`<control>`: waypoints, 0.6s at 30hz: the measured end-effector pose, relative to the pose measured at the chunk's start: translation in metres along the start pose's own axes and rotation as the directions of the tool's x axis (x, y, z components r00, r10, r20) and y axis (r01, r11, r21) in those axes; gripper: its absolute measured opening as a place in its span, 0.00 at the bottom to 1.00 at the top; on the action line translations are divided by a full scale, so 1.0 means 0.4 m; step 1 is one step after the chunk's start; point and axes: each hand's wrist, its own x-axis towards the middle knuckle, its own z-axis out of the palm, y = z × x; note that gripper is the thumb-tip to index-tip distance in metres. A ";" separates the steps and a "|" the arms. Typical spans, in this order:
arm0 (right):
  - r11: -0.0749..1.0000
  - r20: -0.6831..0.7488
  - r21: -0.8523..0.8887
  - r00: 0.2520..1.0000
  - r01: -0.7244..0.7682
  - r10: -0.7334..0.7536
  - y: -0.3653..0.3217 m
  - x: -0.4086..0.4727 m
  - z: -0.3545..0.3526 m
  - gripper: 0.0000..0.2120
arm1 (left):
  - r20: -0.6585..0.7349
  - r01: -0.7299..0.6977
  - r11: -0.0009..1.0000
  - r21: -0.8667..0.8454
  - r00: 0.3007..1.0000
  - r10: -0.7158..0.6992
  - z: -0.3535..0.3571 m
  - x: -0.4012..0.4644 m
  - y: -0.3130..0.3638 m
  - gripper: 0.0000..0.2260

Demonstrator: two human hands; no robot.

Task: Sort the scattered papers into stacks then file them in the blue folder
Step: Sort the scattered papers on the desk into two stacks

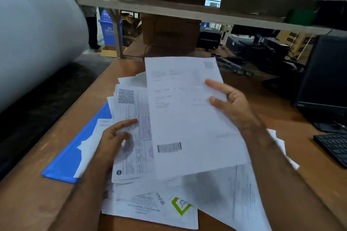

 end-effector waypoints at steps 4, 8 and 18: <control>0.779 0.046 -0.627 0.996 -0.027 0.072 0.178 0.010 0.066 0.25 | -0.015 -0.124 0.971 0.207 0.991 0.129 0.002 -0.011 0.010 0.23; 0.780 -0.022 -0.625 0.999 -0.032 0.023 0.291 -0.004 0.144 0.30 | 0.032 -0.185 0.935 0.303 0.982 0.184 0.005 -0.015 0.015 0.16; 0.507 -0.117 -0.845 0.984 -0.168 0.131 0.302 0.017 0.208 0.33 | 0.106 -0.282 0.839 0.465 0.959 0.264 -0.013 0.003 -0.007 0.21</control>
